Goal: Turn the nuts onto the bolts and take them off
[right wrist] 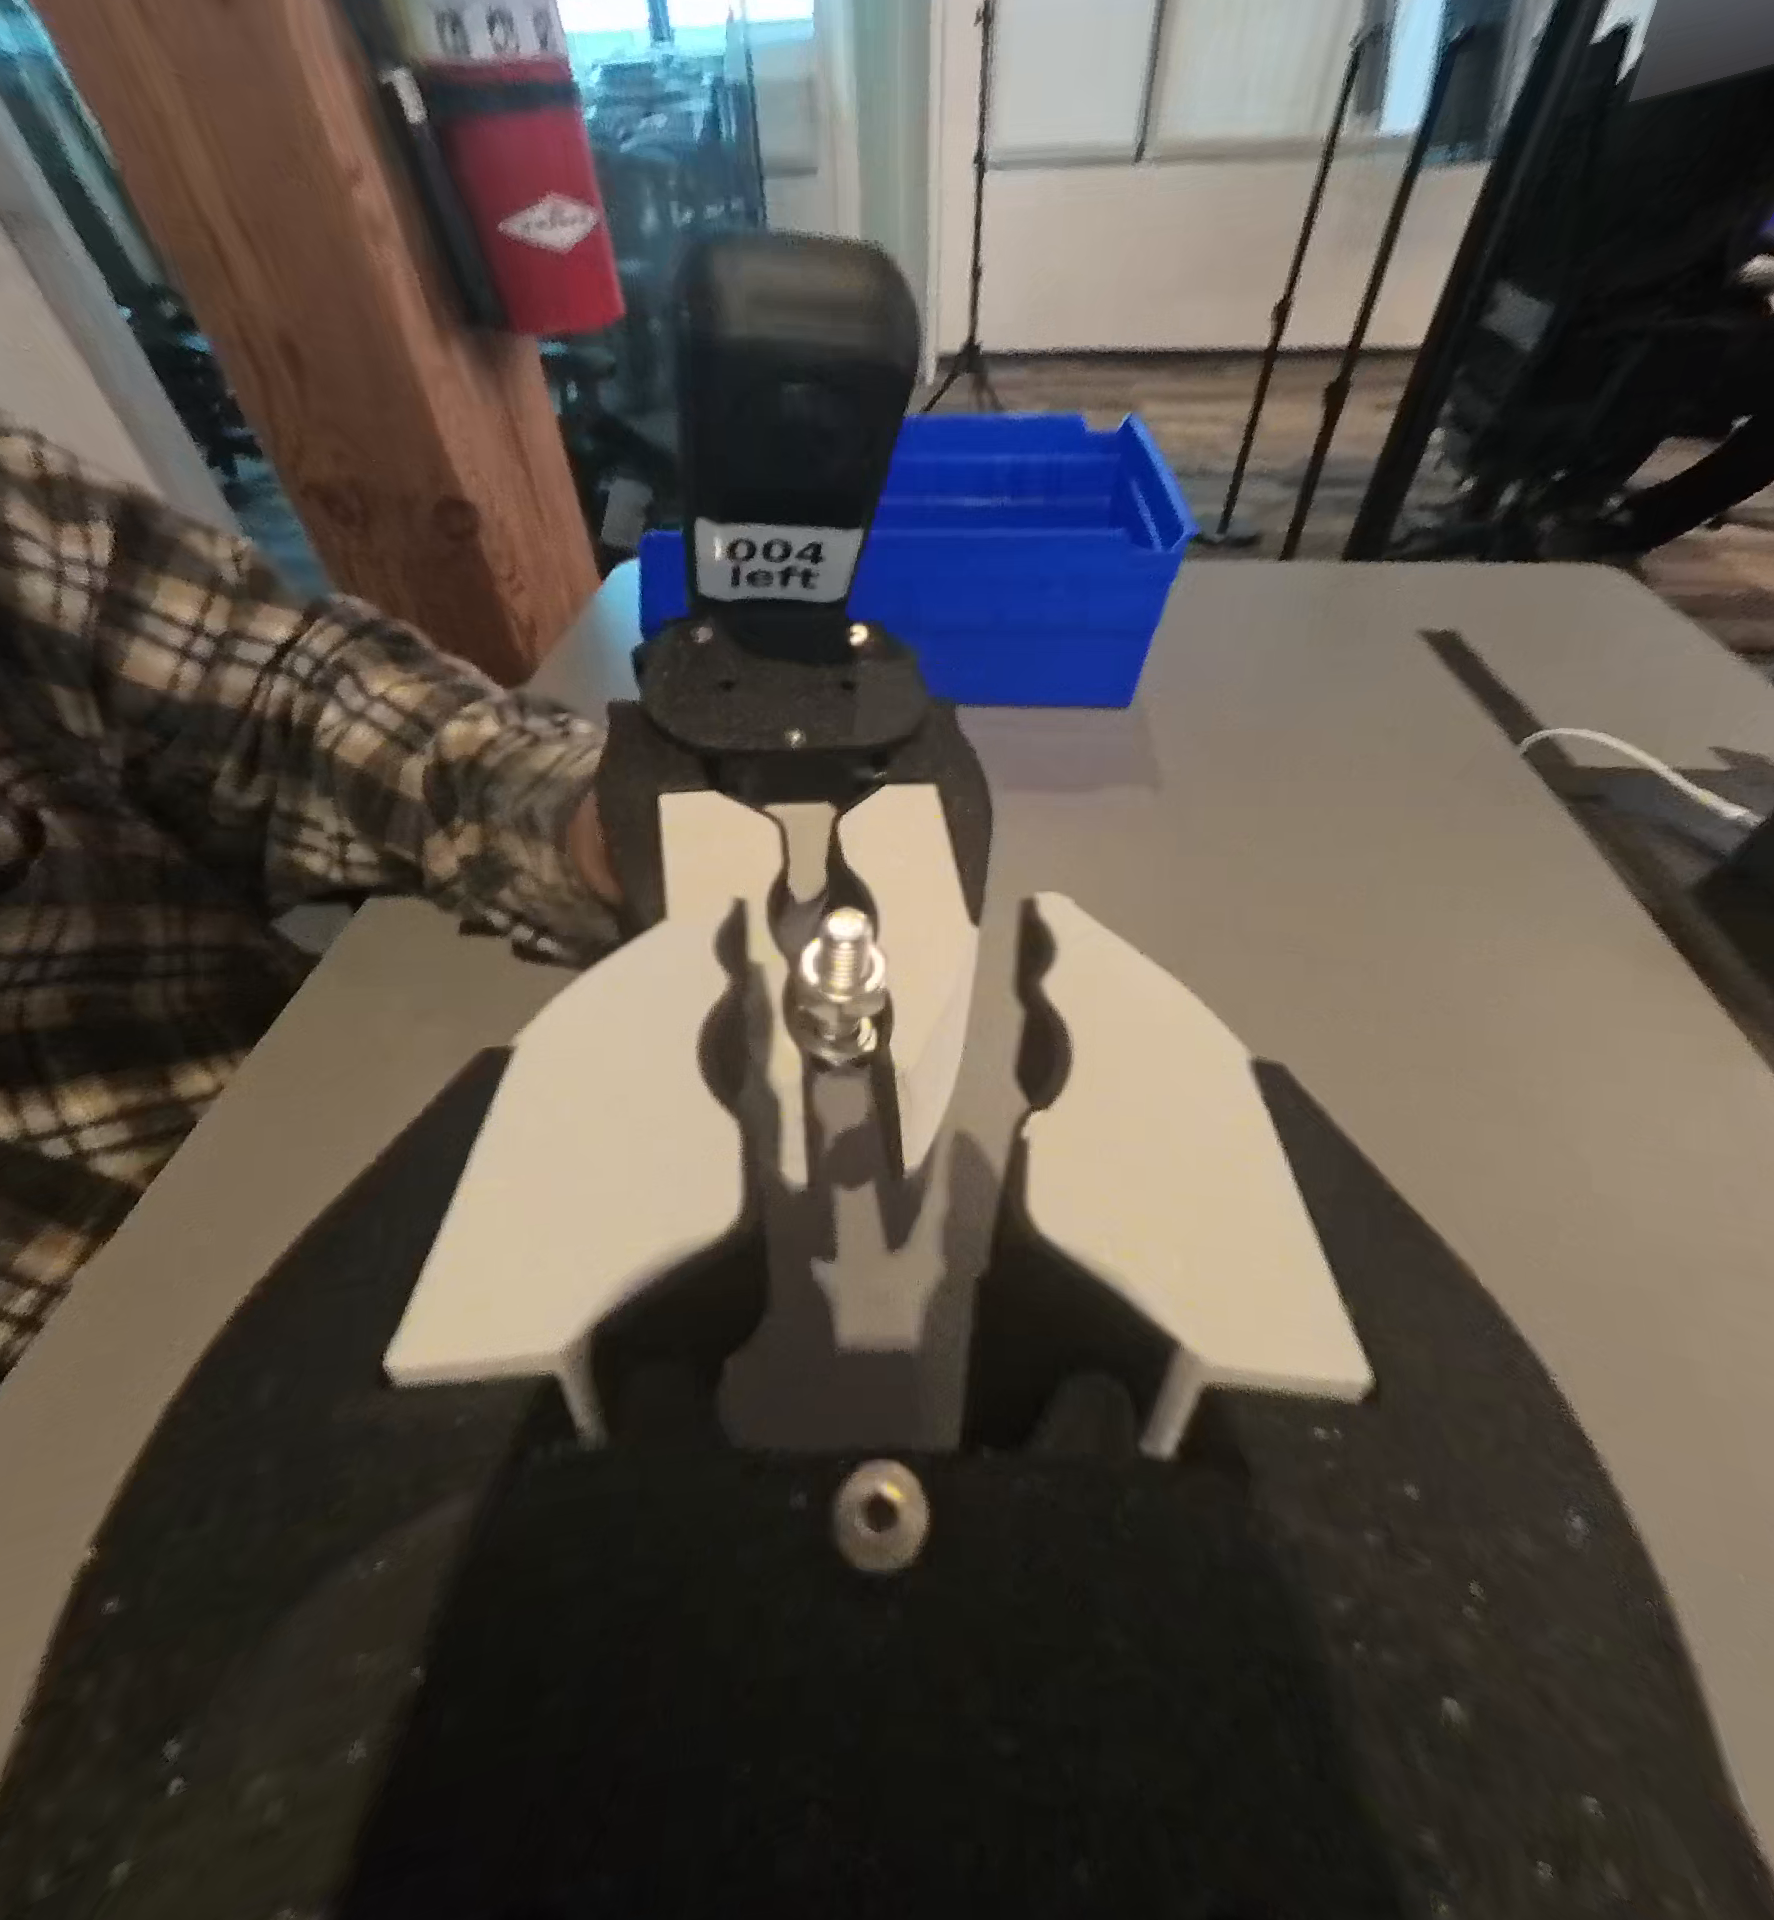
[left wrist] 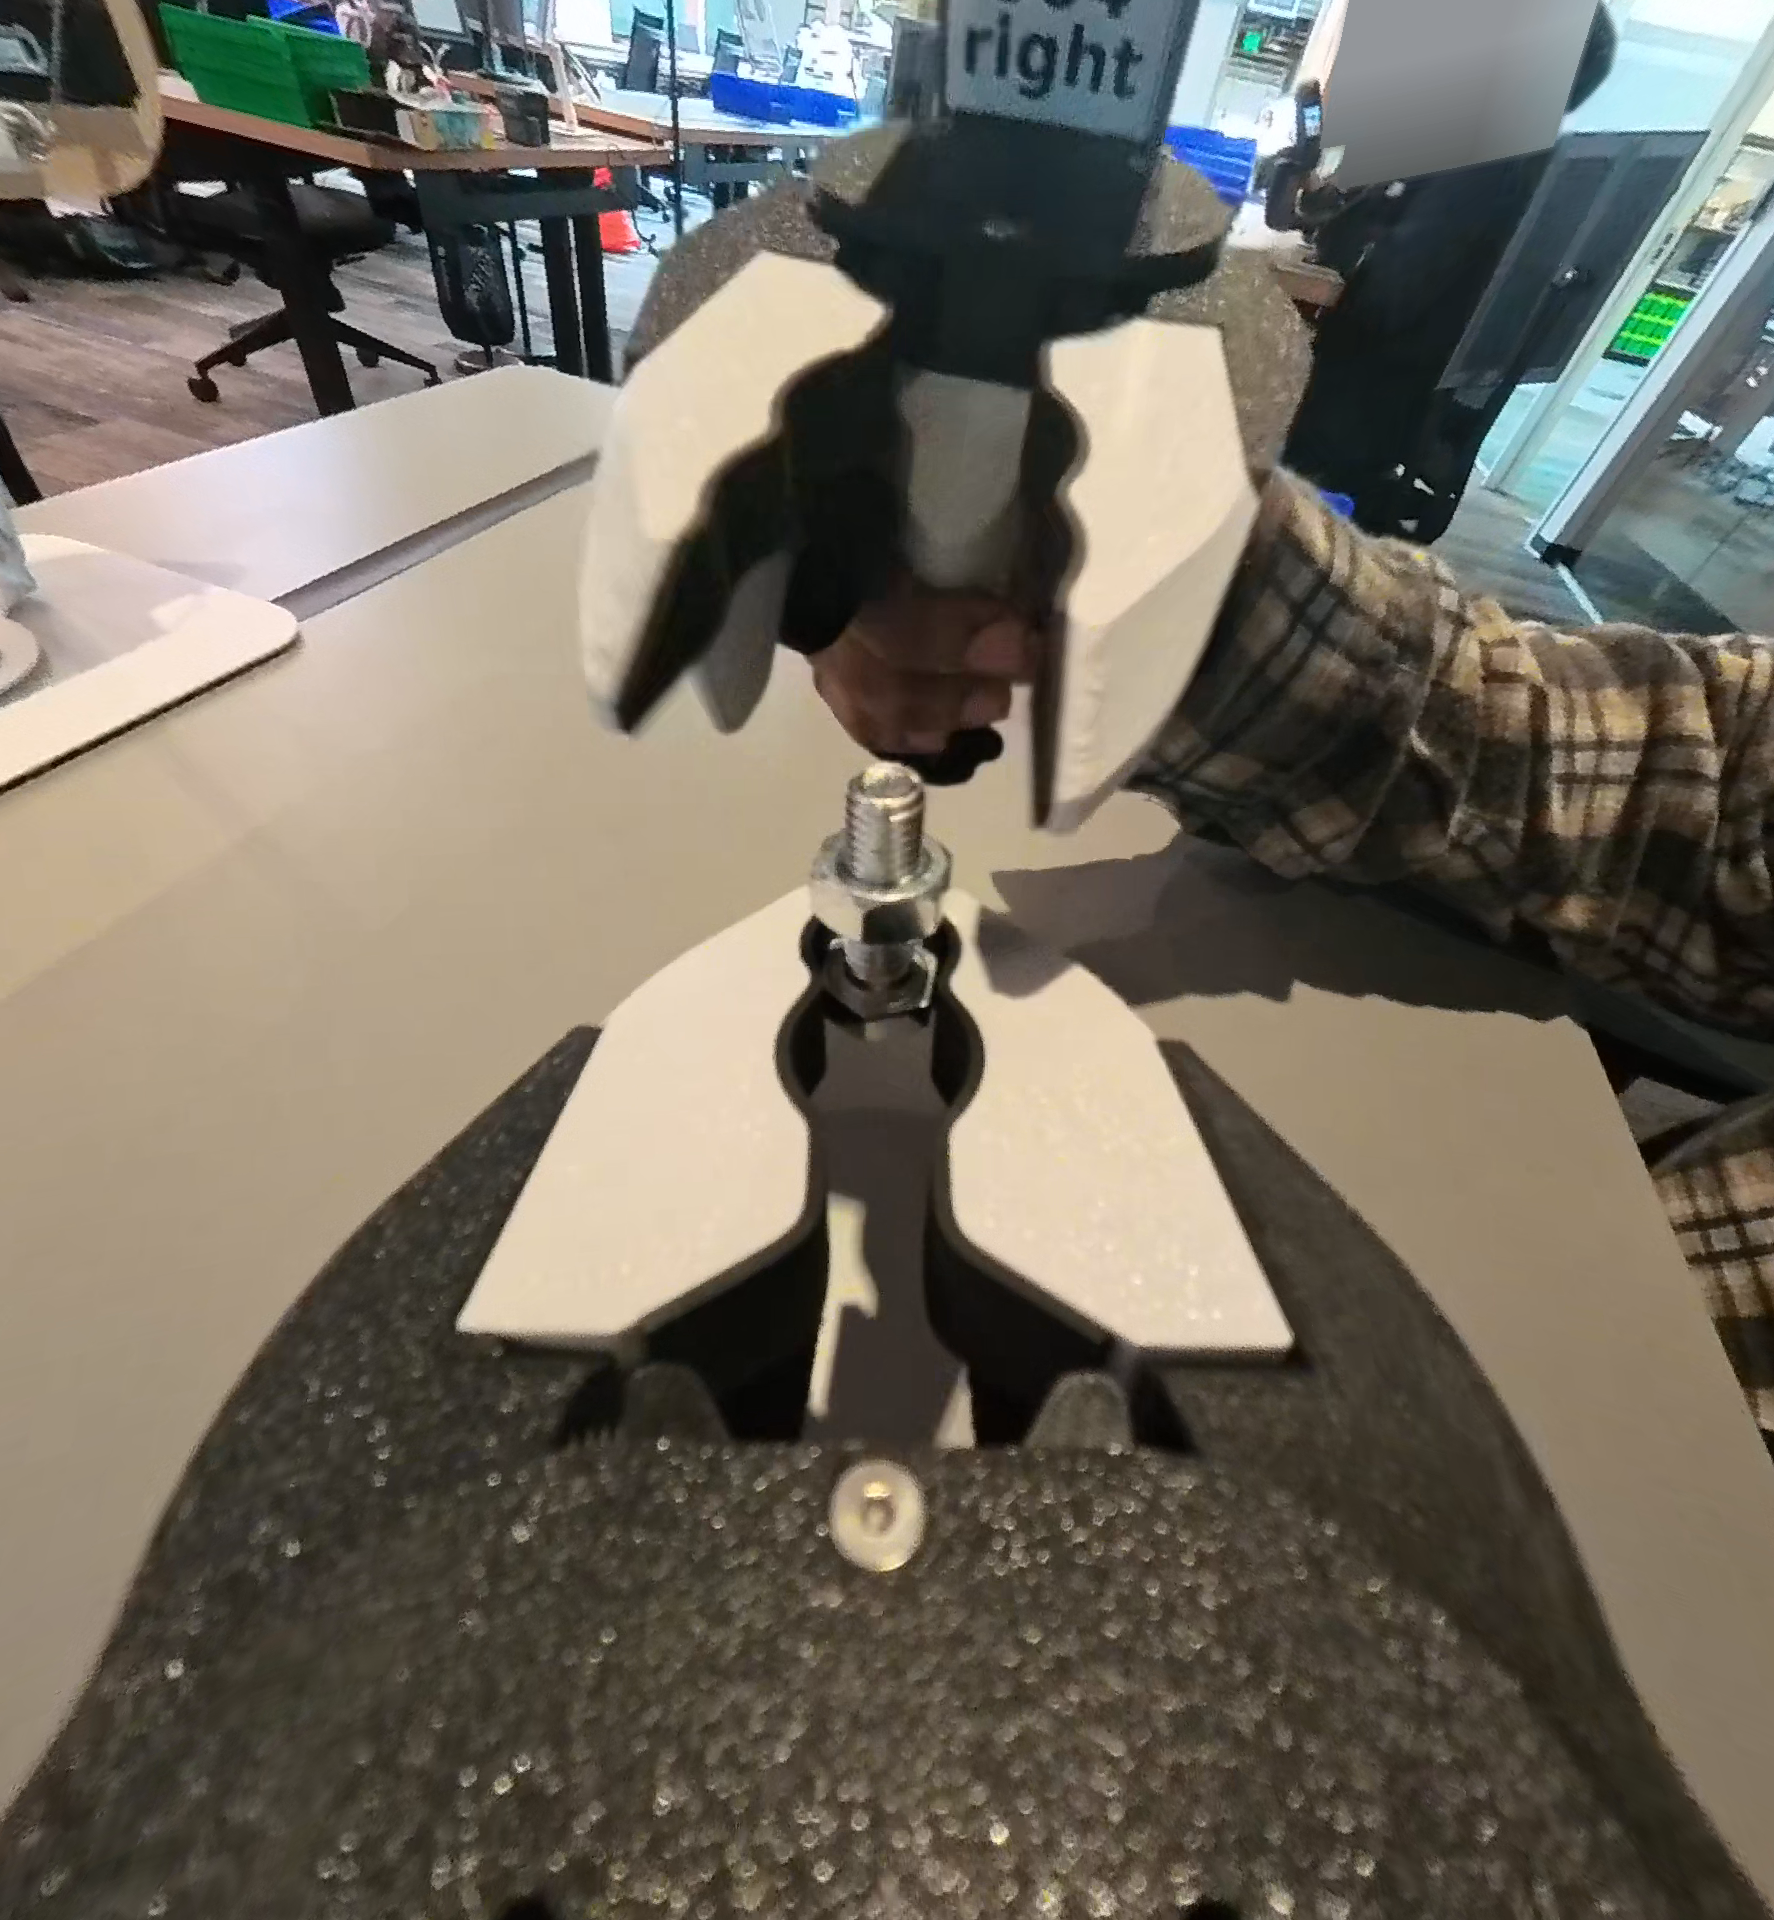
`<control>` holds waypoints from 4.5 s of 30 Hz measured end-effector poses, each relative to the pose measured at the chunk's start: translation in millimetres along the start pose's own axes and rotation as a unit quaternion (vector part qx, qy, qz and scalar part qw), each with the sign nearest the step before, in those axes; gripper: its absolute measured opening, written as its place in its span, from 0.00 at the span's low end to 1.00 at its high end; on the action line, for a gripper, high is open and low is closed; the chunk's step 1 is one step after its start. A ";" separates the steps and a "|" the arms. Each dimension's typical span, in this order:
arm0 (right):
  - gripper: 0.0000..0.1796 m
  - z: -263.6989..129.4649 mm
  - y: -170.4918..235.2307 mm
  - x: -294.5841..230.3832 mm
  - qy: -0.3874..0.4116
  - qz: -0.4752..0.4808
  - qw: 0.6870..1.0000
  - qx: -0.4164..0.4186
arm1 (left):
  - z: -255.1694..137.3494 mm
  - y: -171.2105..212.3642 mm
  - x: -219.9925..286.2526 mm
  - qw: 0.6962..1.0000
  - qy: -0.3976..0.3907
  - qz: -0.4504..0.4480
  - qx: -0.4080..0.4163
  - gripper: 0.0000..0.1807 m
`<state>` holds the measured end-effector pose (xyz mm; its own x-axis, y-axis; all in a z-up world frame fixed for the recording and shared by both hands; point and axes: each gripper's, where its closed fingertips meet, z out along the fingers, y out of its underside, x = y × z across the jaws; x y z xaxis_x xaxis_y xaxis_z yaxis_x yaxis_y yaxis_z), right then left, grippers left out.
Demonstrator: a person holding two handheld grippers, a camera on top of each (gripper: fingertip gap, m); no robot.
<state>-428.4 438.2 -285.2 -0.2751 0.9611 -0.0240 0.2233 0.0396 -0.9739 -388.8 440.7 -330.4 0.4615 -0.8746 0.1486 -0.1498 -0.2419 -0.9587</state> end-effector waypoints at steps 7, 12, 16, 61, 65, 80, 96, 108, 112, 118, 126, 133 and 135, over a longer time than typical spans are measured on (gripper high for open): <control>0.44 6.3 -4.4 16.4 0.053 0.014 0.998 0.023 | -10.1 -14.4 -2.7 0.999 -0.012 -0.016 0.036 0.08; 0.39 -13.4 -5.3 39.6 0.110 0.036 0.993 0.037 | -17.2 -24.9 -0.1 0.998 -0.013 -0.005 0.062 0.08; 0.47 -13.1 -22.0 29.2 0.077 0.054 0.992 0.086 | -18.9 -29.0 1.5 0.998 -0.012 -0.004 0.068 0.08; 0.60 2.8 -23.8 28.2 0.116 0.032 0.992 0.045 | -21.0 -32.8 2.9 0.997 -0.010 -0.001 0.079 0.09; 0.58 -26.4 -17.4 53.3 0.167 0.048 0.983 0.054 | -24.7 -36.0 2.3 0.996 -0.013 0.004 0.083 0.08; 0.59 -4.3 -28.2 25.0 0.105 0.029 0.992 0.058 | -18.7 -29.2 3.6 0.998 -0.011 0.006 0.063 0.08; 0.58 -16.5 -21.9 37.7 0.127 0.033 0.990 0.055 | -20.2 -30.8 5.7 0.998 -0.013 0.015 0.063 0.08; 0.56 -23.9 -27.9 37.3 0.126 0.034 0.989 0.066 | -20.2 -31.1 6.4 0.998 -0.014 0.019 0.063 0.09; 0.57 -5.1 -31.2 22.3 0.097 0.018 0.993 0.057 | -17.5 -28.4 7.0 0.998 -0.011 0.017 0.059 0.08; 0.56 -21.9 -27.9 35.8 0.125 0.032 0.990 0.064 | -19.2 -29.9 6.2 0.998 -0.014 0.018 0.062 0.09; 0.56 -13.2 -24.9 32.2 0.123 0.014 0.991 0.041 | -18.2 -28.4 6.4 0.998 -0.017 0.024 0.056 0.08; 0.56 -3.0 -33.9 16.2 0.095 0.004 0.994 0.049 | -17.6 -28.5 6.8 0.998 -0.015 0.020 0.059 0.08; 0.52 1.3 -31.8 12.6 0.088 -0.001 0.995 0.043 | -17.4 -28.4 7.1 0.998 -0.017 0.024 0.057 0.08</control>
<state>-440.2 448.8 -254.8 -0.1049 0.9944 0.0101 0.1398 0.0248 -0.9899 -396.5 434.1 -297.9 0.4862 -0.8685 0.0960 -0.0719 -0.1492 -0.9862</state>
